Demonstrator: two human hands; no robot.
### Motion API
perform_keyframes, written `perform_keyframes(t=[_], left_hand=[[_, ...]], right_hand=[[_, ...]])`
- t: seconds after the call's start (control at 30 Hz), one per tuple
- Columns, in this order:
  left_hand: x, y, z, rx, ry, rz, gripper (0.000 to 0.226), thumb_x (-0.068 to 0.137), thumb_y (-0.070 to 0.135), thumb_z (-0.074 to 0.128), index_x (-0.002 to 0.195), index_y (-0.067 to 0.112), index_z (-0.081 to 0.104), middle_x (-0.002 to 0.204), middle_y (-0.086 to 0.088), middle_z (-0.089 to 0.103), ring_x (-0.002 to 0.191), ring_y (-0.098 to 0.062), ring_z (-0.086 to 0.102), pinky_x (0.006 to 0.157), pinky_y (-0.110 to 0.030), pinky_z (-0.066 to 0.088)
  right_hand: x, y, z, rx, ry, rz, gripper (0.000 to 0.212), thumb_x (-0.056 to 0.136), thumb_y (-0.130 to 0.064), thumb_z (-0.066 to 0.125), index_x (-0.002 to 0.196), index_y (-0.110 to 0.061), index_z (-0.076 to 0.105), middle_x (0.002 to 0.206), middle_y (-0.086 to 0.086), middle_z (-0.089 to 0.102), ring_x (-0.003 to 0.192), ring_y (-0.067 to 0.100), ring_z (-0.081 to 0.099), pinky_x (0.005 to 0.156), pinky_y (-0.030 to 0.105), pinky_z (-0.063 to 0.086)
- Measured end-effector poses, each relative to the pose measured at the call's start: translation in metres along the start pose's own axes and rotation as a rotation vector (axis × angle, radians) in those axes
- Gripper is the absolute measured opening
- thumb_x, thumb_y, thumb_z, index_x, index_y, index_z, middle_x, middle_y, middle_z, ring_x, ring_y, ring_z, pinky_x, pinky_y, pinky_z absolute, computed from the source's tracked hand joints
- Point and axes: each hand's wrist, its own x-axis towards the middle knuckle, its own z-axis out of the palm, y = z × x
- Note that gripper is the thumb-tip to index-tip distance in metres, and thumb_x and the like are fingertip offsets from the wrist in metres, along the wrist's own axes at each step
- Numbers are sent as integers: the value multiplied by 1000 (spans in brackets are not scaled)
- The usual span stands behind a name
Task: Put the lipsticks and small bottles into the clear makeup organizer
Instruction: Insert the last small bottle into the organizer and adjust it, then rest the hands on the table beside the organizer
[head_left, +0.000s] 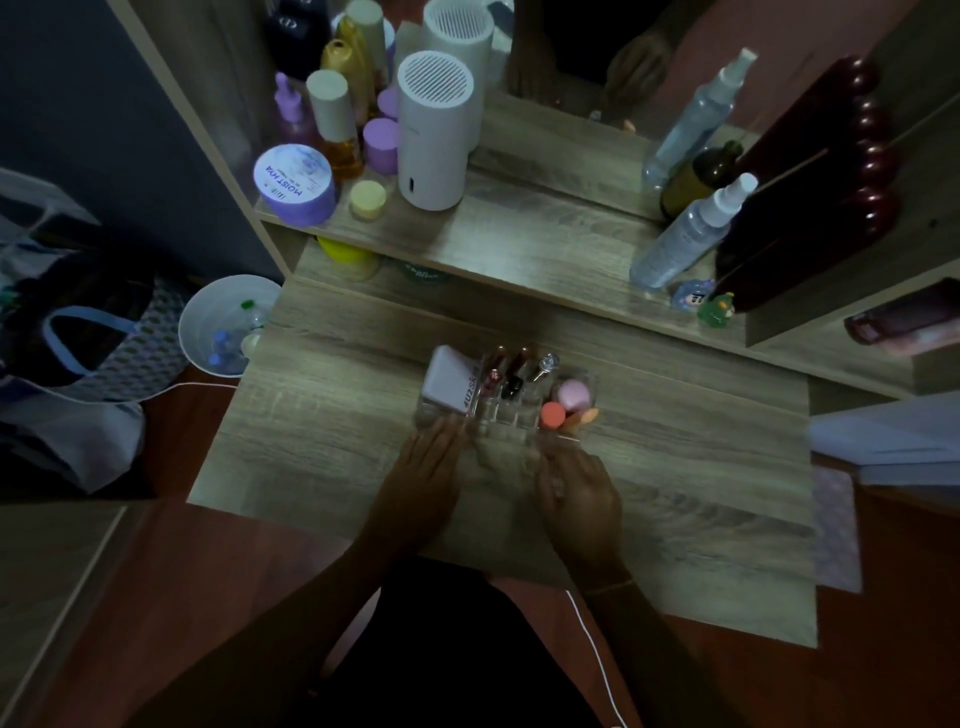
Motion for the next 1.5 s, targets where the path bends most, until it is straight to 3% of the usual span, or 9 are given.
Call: perform_keyframes(t=[0.13,0.27,0.37,0.57,0.7,1.07,1.23,1.33,1.5], left_hand=[[-9,-10,1,15,25,-161,60,99,35,21,131,-10,42,136,-32,46,127,-45,45,102,-58,38],[-5,-22,-3,16,41,-245,73,98,48,18,138,-11,32,144,-34,34,135,-44,34,108,-55,32],[1,-24,-1,1,15,-282,77,95,53,24,144,-6,19,151,-29,24,141,-38,22,113,-53,25],[10,-25,-2,-12,-49,-285,79,94,56,17,145,-4,16,152,-28,24,142,-38,22,113,-55,23],[11,-27,-3,-4,-64,-278,79,94,57,14,145,-4,16,151,-28,25,141,-38,23,112,-55,21],[20,-30,-4,61,-132,-199,77,93,57,8,146,0,15,153,-24,25,142,-36,23,113,-51,12],[28,-24,0,75,-125,-152,73,92,49,25,146,1,13,154,-22,24,143,-34,20,114,-50,11],[33,-16,1,72,-120,-113,72,93,47,27,147,3,9,154,-21,22,143,-33,18,114,-50,12],[40,-2,6,77,-134,-67,71,94,48,25,148,5,7,157,-15,15,144,-25,11,115,-47,10]], right_hand=[[-33,33,15,-88,-27,33,38,88,-14,60,122,2,62,127,21,63,117,35,60,101,43,47],[-26,36,20,-125,-189,98,68,87,-29,59,138,11,38,145,32,39,137,47,34,110,55,36],[-19,33,22,-124,-269,177,77,90,-47,43,141,9,34,149,31,33,139,47,29,113,54,30],[-11,26,26,-130,-310,206,75,91,-42,53,146,3,27,154,25,28,144,43,22,115,55,25],[-11,25,25,-181,-319,224,76,91,-52,34,145,1,31,153,22,31,143,42,24,114,55,26],[-15,36,24,-237,-280,261,75,92,-54,34,147,-4,29,155,17,30,144,38,23,113,57,23],[-20,44,20,-270,-271,298,74,93,-53,38,148,-5,28,156,16,30,145,38,23,115,57,25],[-22,53,18,-270,-264,337,75,94,-50,47,149,-6,25,157,15,28,146,37,21,115,57,22],[-25,68,12,-284,-224,383,74,92,-53,41,146,-4,33,153,17,35,142,40,29,111,59,30]])
